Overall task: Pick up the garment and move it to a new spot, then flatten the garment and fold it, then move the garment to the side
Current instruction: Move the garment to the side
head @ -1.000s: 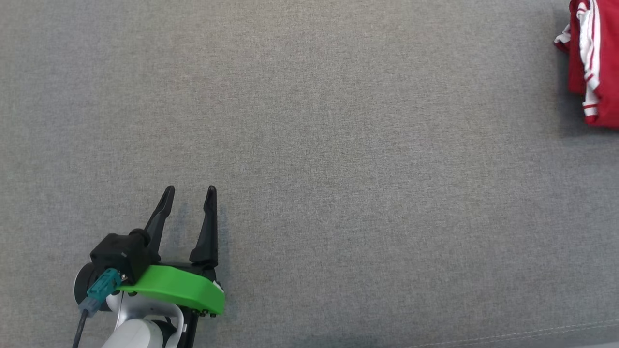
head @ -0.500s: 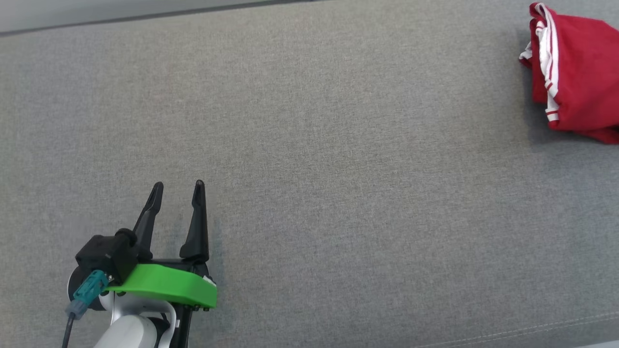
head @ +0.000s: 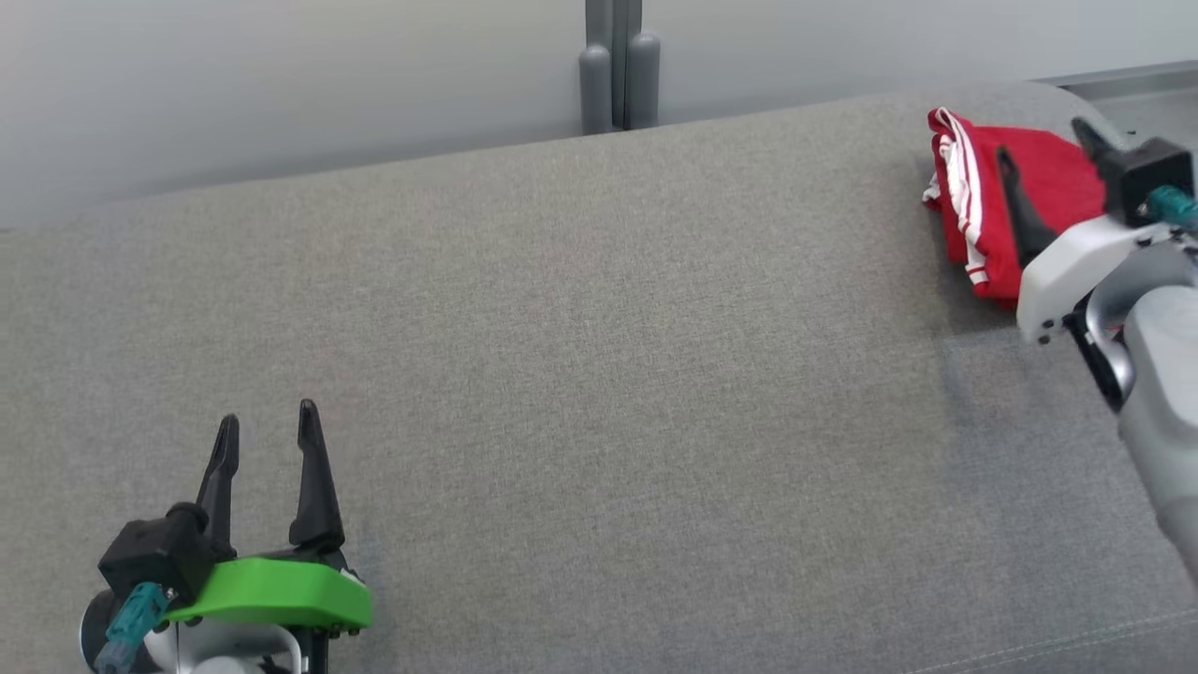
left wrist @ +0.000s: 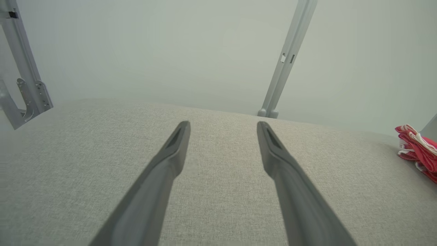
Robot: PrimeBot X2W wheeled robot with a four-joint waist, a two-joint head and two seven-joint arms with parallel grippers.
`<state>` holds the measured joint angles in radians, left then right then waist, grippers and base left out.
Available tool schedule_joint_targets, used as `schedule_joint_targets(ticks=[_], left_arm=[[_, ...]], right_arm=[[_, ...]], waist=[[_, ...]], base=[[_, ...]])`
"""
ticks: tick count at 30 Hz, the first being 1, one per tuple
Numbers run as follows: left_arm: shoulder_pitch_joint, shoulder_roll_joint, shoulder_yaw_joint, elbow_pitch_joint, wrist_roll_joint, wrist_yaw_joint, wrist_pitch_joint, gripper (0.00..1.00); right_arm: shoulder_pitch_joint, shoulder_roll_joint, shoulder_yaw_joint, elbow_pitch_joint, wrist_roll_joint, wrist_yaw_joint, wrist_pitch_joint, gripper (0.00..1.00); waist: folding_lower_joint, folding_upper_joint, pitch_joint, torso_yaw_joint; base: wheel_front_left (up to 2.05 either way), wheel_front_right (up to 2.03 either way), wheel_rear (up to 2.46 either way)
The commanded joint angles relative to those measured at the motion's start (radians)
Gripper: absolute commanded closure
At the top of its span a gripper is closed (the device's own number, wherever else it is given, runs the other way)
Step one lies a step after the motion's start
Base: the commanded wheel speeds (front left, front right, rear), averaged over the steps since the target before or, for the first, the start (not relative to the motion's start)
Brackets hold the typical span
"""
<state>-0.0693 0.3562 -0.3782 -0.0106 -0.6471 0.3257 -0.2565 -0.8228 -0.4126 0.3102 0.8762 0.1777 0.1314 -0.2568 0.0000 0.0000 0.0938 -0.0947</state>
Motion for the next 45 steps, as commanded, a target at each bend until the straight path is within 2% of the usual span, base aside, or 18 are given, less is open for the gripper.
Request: schedule_joint_targets(ticks=[1,9,18,23,29,34,45], left_arm=[[0.031,-0.007,0.014,0.009,0.0,0.004,-0.005,0.0],[0.097,-0.01,0.042,0.036,0.015,-0.016,-0.008,0.0],[0.16,-0.046,0.095,0.046,0.04,-0.036,-0.009,0.0],[0.184,-0.052,0.102,0.061,0.073,-0.038,-0.009,0.0],[0.194,-0.073,0.099,0.073,0.093,-0.053,-0.009,0.0],[0.187,-0.085,0.097,0.085,0.103,-0.07,-0.009,0.0],[0.162,-0.096,0.088,0.102,0.127,-0.089,-0.009,0.0]], right_arm=[[0.048,0.017,-0.01,-0.021,0.014,-0.001,-0.005,0.0],[0.232,0.104,-0.13,-0.152,-0.016,-0.001,-0.008,0.0],[0.483,0.272,-0.296,-0.418,-0.105,-0.001,0.003,0.0],[0.602,0.335,-0.332,-0.573,-0.142,-0.001,0.045,0.0],[0.723,0.359,-0.333,-0.715,-0.122,-0.001,0.096,0.0],[0.8,0.361,-0.295,-0.788,-0.046,-0.001,0.113,0.0],[0.861,0.361,-0.253,-0.827,0.021,-0.001,0.121,0.0]], waist=[[0.0,0.0,-0.073,-0.002],[0.0,0.0,-0.116,0.019],[0.0,0.0,-0.134,0.042],[0.0,0.0,-0.138,0.052],[0.0,0.0,-0.137,0.065],[0.0,0.0,-0.138,0.073],[0.0,0.0,-0.14,0.077]], base=[[0.0,0.0,0.0],[0.0,0.0,0.0],[0.0,0.0,0.0],[0.0,0.0,0.0],[0.0,0.0,0.0],[0.0,0.0,0.0],[0.0,0.0,0.0]])
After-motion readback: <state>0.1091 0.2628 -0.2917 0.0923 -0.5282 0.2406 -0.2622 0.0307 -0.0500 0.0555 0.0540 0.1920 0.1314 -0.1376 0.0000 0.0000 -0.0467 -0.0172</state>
